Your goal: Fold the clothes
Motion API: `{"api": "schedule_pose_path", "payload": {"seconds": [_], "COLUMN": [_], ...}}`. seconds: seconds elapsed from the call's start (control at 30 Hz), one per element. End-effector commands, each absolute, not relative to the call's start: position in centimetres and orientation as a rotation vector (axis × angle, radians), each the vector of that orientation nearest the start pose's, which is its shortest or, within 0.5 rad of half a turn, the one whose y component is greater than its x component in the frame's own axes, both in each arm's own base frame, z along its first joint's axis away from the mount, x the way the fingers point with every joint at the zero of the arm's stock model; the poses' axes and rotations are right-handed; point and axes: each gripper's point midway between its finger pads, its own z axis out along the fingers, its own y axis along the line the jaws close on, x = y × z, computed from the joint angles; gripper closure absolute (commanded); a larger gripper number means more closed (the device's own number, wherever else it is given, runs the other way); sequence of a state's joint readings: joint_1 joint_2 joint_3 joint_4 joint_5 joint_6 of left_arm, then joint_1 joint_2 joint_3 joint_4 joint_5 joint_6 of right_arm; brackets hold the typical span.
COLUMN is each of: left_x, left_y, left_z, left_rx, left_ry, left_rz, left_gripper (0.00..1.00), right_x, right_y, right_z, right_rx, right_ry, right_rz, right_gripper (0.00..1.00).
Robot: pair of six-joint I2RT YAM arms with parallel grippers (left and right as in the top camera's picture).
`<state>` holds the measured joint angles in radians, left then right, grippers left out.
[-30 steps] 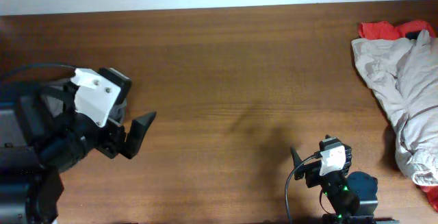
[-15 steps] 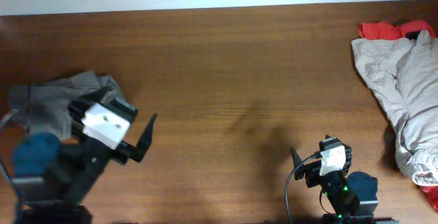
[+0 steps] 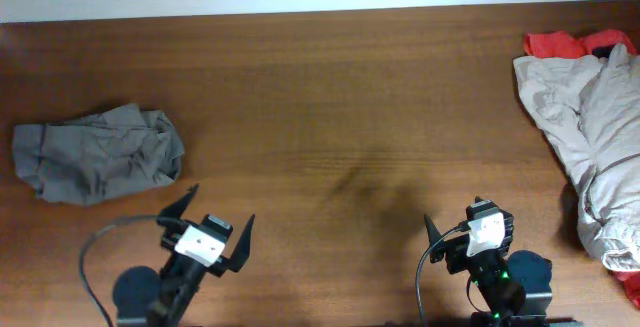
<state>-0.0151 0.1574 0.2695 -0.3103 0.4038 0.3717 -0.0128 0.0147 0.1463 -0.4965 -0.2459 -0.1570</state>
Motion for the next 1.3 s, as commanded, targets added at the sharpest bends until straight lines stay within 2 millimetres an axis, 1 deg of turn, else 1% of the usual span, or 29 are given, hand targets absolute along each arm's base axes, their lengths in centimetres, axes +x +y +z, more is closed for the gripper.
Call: {"api": "schedule_pose_path", "payload": {"seconds": [0.0,0.13,0.2,0.33,1.27], "left_x": [22.0,21.9,22.2,22.6,22.6], "left_y": [-7.3,-7.8,-7.7,-7.7,-7.7], "left_z": [17.8,16.1,15.5,16.0,15.9], "left_rx": [0.603,0.618,0.615,0.606,0.606], "left_ry": [1.636,1.615,1.612,1.573,1.574], "left_rz": [-0.12,-0.128,-0.121,-0.096,-0.096], "left_gripper": [0.01,0.01,0.01,0.01,0.01], "right_x": [21.6,21.6,21.6,21.6,21.6], "right_y": [3.9,3.9,3.9,3.9,3.9], "right_z": [12.2,12.2,12.2,12.2,12.2], "right_rx": [-0.292,-0.293,-0.293,-0.293,-0.293], "right_ry": [1.9,1.9,1.9,1.9,1.9], "right_rz": [0.133,0.133,0.133,0.133,0.133], "right_gripper": [0.01,0.01,0.01,0.01,0.01]}}
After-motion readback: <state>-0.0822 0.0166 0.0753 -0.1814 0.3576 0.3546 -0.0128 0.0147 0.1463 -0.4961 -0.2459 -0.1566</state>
